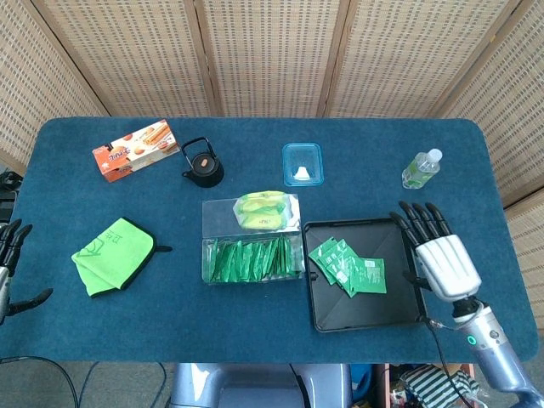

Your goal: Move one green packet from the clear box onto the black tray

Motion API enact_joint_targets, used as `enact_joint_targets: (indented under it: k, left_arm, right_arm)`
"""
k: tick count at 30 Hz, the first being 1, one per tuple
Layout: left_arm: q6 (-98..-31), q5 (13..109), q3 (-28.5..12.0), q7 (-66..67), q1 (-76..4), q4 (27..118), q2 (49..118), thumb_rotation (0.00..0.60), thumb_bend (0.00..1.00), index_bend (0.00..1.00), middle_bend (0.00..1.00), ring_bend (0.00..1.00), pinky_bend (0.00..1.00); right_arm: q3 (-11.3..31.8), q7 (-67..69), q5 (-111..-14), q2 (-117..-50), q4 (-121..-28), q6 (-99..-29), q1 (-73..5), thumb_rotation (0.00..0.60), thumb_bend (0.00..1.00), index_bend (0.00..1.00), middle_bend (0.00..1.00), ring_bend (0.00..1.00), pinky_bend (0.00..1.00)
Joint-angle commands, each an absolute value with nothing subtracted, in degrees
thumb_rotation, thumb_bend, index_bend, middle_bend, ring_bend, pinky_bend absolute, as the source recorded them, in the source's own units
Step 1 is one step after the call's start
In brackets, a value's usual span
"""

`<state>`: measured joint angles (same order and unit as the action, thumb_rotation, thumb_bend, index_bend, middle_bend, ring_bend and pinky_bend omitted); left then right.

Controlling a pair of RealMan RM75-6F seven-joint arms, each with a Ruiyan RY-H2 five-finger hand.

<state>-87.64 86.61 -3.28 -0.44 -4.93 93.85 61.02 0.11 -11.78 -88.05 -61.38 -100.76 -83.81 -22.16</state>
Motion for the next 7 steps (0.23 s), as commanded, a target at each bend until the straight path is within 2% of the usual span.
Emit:
enact_joint_targets:
  k: [1, 7]
  left_arm:
    - [-87.7, 86.8, -3.1, -0.1, -4.9, 93.6, 61.3, 0.6, 0.06, 0.0, 0.0, 0.0, 0.0]
    - [-87.0, 86.7, -2.9, 2.7, -5.2, 93.0, 62.7, 0.6, 0.06, 0.0, 0.0, 0.0, 0.0]
  right_arm:
    - [-1.5, -8.9, -89.6, -64.1, -98.9, -90.6, -15.7, 0.6, 0.0, 0.0, 0.0, 0.0, 0.0]
    - [-1.0, -13.2, -88.3, -68.8, -92.7, -93.3, -11.9, 0.6, 0.0, 0.0, 0.0, 0.0, 0.0]
